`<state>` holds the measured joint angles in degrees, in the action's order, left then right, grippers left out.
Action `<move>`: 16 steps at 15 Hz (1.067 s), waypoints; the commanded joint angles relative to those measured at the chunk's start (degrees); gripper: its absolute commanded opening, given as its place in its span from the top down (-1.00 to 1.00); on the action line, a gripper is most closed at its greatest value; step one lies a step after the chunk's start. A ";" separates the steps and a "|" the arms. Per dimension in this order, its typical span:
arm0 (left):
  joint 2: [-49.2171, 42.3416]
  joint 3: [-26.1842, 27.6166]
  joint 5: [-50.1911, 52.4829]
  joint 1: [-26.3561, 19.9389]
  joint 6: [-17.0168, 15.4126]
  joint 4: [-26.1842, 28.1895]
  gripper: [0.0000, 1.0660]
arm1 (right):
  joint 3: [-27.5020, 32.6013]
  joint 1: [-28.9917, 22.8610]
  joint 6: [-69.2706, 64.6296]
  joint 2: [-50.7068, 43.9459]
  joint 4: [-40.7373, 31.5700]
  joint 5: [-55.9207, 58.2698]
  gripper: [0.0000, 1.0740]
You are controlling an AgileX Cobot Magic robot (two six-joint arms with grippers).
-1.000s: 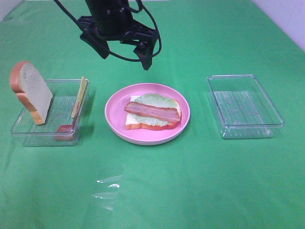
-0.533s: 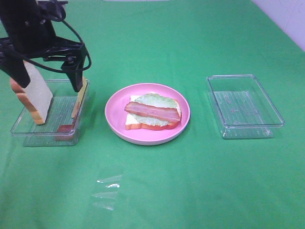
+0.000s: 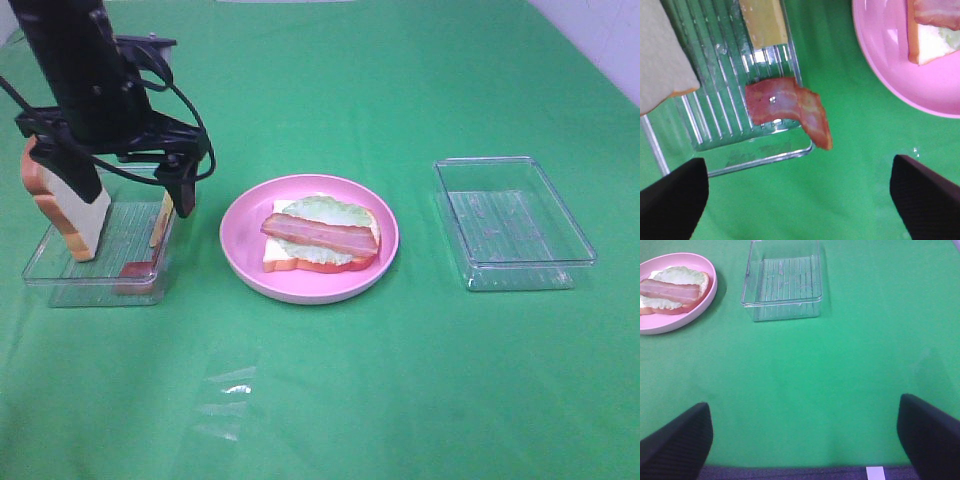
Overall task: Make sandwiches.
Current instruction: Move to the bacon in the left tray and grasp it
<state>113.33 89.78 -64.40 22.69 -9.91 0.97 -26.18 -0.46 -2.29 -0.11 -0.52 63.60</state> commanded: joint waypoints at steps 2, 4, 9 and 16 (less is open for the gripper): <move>5.61 -0.40 3.55 1.89 -1.72 -0.23 -0.63 | 0.11 -0.06 -0.11 -1.83 -0.23 -0.17 -0.78; 6.42 -0.40 3.27 1.89 -1.78 -0.29 -0.63 | 0.11 -0.06 -0.11 -1.83 -0.23 -0.17 -0.78; 6.47 -0.40 2.58 1.89 -1.78 -0.52 -0.35 | 0.11 -0.06 -0.11 -1.83 -0.23 -0.17 -0.78; 6.82 -0.40 1.43 1.89 -2.86 -1.66 -0.18 | 0.11 -0.06 -0.11 -1.83 -0.23 -0.17 -0.78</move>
<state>119.86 89.78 -62.97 24.41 -12.32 -0.57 -26.18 -0.46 -2.29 -0.11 -0.52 63.60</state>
